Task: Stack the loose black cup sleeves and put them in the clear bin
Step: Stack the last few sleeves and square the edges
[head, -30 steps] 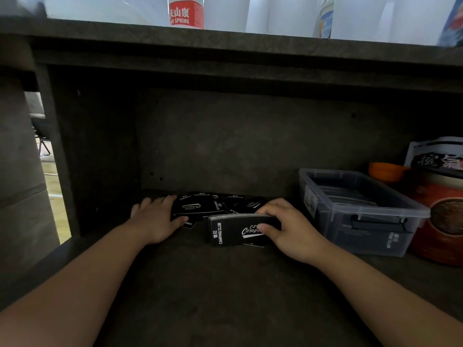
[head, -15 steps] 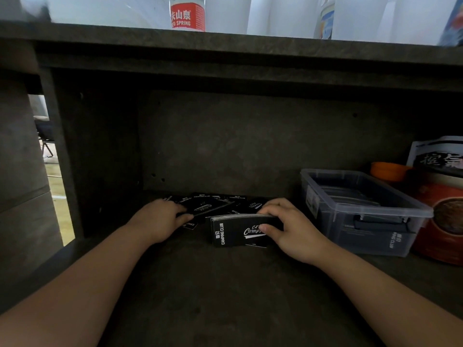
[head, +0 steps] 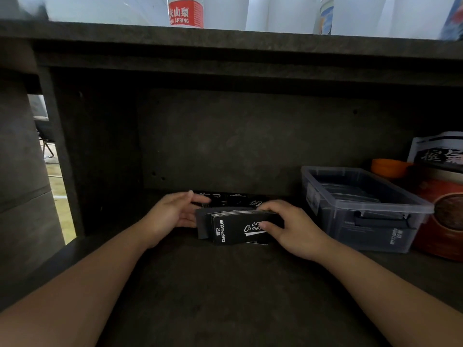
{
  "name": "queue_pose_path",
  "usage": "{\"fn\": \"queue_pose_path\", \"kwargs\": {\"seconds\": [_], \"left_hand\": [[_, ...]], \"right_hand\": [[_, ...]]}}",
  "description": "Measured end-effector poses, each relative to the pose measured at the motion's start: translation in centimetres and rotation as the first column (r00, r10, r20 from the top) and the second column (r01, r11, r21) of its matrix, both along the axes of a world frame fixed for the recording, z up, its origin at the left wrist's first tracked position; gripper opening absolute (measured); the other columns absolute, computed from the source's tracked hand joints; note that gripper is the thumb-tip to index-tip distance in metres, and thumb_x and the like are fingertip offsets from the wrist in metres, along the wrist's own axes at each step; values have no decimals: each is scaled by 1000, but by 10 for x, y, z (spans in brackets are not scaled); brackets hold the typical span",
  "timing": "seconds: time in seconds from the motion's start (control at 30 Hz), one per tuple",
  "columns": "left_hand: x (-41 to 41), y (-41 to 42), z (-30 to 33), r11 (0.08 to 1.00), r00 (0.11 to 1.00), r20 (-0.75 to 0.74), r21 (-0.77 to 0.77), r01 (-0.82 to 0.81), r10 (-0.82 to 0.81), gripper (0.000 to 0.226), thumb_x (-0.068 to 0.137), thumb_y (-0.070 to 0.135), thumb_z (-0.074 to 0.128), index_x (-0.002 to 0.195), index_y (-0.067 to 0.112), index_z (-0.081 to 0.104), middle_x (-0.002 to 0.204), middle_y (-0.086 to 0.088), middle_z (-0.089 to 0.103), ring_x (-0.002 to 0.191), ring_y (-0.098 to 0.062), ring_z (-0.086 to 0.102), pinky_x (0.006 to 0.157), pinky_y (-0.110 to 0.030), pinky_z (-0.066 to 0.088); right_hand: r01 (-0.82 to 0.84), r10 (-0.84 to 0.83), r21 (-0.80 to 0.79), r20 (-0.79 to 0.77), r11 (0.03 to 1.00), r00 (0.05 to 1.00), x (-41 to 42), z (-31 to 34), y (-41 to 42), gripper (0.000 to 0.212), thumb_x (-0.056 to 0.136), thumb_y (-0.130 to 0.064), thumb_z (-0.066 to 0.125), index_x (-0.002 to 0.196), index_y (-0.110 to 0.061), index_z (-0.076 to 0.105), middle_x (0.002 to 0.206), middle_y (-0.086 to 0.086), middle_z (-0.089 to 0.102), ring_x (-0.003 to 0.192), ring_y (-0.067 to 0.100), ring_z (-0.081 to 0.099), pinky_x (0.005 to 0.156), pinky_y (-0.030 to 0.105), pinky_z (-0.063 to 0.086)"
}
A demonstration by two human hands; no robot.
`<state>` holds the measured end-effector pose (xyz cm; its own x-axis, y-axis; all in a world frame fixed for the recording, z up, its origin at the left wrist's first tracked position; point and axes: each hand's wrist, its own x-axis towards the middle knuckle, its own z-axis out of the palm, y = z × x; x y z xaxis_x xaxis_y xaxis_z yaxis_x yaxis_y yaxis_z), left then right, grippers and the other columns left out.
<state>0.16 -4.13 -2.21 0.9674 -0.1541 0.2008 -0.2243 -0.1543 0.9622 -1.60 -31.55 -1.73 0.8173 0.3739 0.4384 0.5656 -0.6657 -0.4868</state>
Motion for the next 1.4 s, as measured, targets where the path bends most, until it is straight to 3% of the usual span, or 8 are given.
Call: {"fn": "queue_pose_path", "kwargs": {"seconds": [0.1,0.27,0.6,0.7,0.97,1.1,1.23,1.4], "left_hand": [[19,13,-11,937,971,200,293,-189,133,28,105,26,36,112,31,63,124,-3,65,106,-15,62,97,-32,47],[33,17,-23,547,973,211,828,-126,-95,57,95,57,37,149,46,25,160,16,12,147,-14,12,121,-35,10],[18,13,-10,333,945,284,886,-322,160,84,87,71,44,155,36,9,159,2,20,142,-26,18,114,-41,24],[18,16,-12,388,967,180,891,-238,179,90,85,72,46,156,34,6,164,0,7,147,-28,12,119,-41,21],[11,9,-3,401,927,361,838,-370,102,46,98,53,42,132,28,59,130,1,63,118,-17,57,95,-28,44],[14,12,-6,619,767,570,498,-607,293,26,100,32,48,107,24,72,100,-3,74,93,-23,68,82,-36,53],[9,15,0,653,570,657,154,-742,493,26,101,22,46,102,18,72,94,0,72,84,-14,65,74,-25,50],[-2,2,6,942,900,343,103,-319,267,31,103,24,43,91,27,71,89,8,71,81,2,62,72,-21,45]], "right_hand": [[29,-28,69,-9,997,1000,0,1,0,35,85,-22,70,109,-40,51,101,-13,57,97,-2,55,86,18,44],[33,-33,-6,-3,999,999,2,0,0,28,89,-26,65,116,-33,61,107,-12,53,100,0,54,87,15,41],[42,-42,-1,5,999,999,0,2,-1,5,89,-30,65,93,-27,64,98,-13,56,91,-2,56,78,12,40],[9,-10,-24,-34,1000,999,-2,4,-1,8,90,-29,64,98,-29,65,99,-14,64,93,-4,59,82,16,46],[6,-8,-71,-37,997,999,-1,4,0,24,90,-29,64,114,-33,65,111,-17,65,103,-5,57,92,17,45],[4,-13,-121,-68,993,998,-3,6,-1,16,91,-32,61,107,-29,64,103,-15,66,96,-4,59,88,23,49],[19,-31,-127,-88,992,996,-5,9,-1,12,91,-34,62,101,-28,62,99,-14,65,92,-3,60,85,26,51],[47,-47,-9,-109,999,993,-5,7,1,48,88,-32,66,125,-38,38,115,-16,56,108,0,53,94,20,41]]}}
